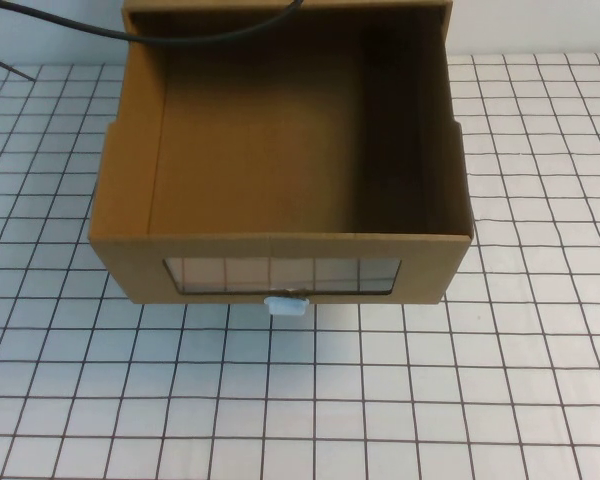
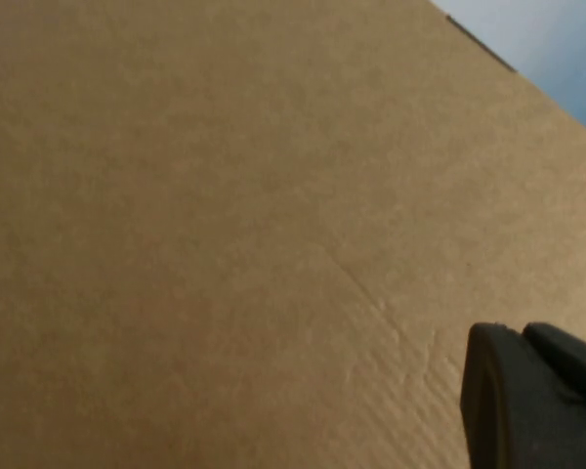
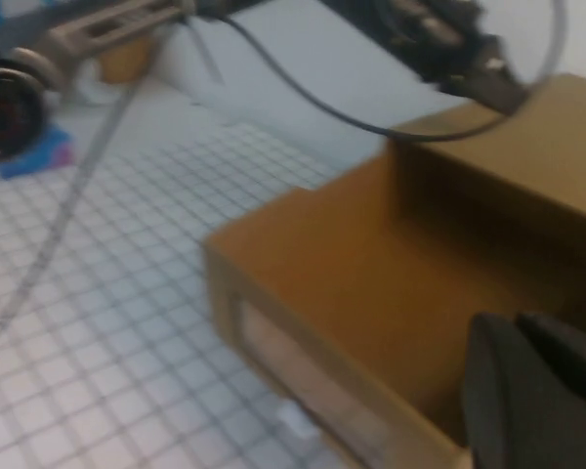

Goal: Close the shoe box
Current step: Press the shoe box with left arm, then close the shoe box with your right arm

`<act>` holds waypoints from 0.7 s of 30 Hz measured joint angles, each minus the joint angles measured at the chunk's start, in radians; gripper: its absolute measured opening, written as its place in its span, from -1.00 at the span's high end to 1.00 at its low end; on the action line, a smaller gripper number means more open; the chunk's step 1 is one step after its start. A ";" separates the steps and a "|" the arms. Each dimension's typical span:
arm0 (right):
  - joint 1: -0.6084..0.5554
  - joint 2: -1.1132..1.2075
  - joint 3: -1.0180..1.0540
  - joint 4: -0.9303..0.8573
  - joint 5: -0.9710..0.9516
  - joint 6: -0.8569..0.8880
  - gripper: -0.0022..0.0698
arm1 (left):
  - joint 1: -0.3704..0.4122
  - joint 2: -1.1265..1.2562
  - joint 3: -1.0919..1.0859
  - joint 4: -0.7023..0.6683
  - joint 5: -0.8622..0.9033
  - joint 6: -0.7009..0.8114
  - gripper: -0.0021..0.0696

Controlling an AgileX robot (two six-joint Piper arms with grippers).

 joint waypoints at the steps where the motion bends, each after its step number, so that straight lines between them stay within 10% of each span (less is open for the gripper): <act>1: 0.000 0.002 0.002 -0.081 -0.034 0.037 0.98 | 0.000 0.006 0.000 -0.003 0.005 0.000 0.96; 11: 0.000 0.145 0.002 -0.914 0.127 0.567 0.98 | 0.002 0.058 -0.042 -0.018 0.055 0.000 0.96; 21: 0.000 0.253 0.070 -0.431 0.180 0.395 0.98 | 0.025 0.101 -0.060 -0.085 0.077 -0.007 0.96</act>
